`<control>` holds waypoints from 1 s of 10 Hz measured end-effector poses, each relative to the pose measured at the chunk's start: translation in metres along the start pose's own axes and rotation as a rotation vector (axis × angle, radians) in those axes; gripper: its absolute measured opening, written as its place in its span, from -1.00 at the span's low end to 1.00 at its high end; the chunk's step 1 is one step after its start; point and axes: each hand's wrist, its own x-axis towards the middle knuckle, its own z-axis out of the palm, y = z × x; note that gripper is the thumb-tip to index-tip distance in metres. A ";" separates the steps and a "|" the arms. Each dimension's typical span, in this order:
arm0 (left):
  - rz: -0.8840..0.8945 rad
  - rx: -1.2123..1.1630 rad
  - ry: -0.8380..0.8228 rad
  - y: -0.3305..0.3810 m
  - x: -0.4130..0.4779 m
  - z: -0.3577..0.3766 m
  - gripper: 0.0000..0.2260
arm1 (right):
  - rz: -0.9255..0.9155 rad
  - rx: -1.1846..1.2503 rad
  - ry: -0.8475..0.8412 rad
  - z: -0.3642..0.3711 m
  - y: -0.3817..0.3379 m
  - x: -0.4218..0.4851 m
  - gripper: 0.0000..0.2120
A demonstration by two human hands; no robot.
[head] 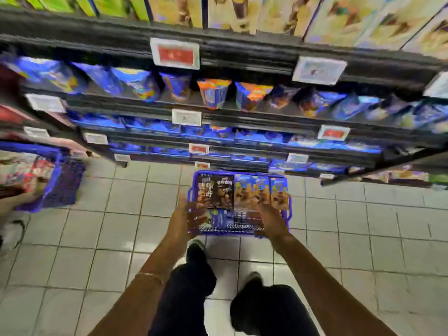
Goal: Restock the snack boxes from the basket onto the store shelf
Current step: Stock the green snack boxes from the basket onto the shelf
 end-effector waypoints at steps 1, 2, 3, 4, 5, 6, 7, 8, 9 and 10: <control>-0.088 -0.017 -0.020 -0.053 0.073 -0.001 -0.43 | 0.106 -0.095 -0.034 0.009 0.068 0.082 -0.82; -0.100 0.006 -0.078 -0.112 0.153 0.003 -0.43 | 0.204 -0.117 -0.072 0.018 0.145 0.167 -0.77; -0.140 -0.149 -0.049 -0.177 0.250 -0.002 -0.37 | 0.135 -0.151 -0.064 0.030 0.205 0.242 -0.60; -0.090 -0.241 -0.044 -0.205 0.299 0.002 -0.31 | 0.095 -0.176 -0.064 0.049 0.247 0.306 -0.65; -0.085 -0.236 -0.005 -0.230 0.338 0.004 -0.27 | 0.026 -0.240 -0.063 0.063 0.275 0.353 -0.69; -0.081 -0.280 0.033 -0.244 0.366 0.005 -0.25 | 0.024 -0.204 -0.079 0.072 0.286 0.377 -0.74; -0.083 -0.311 0.057 -0.244 0.378 0.003 -0.22 | -0.023 -0.201 -0.083 0.077 0.292 0.391 -0.79; -0.078 -0.296 0.053 -0.240 0.379 0.004 -0.22 | -0.088 -0.234 -0.080 0.082 0.294 0.394 -0.94; -0.091 -0.279 0.083 -0.236 0.369 0.007 -0.18 | -0.092 -0.276 -0.089 0.086 0.294 0.390 -0.89; -0.042 -0.156 0.086 -0.228 0.358 0.008 -0.21 | -0.074 -0.270 -0.134 0.080 0.292 0.383 -0.80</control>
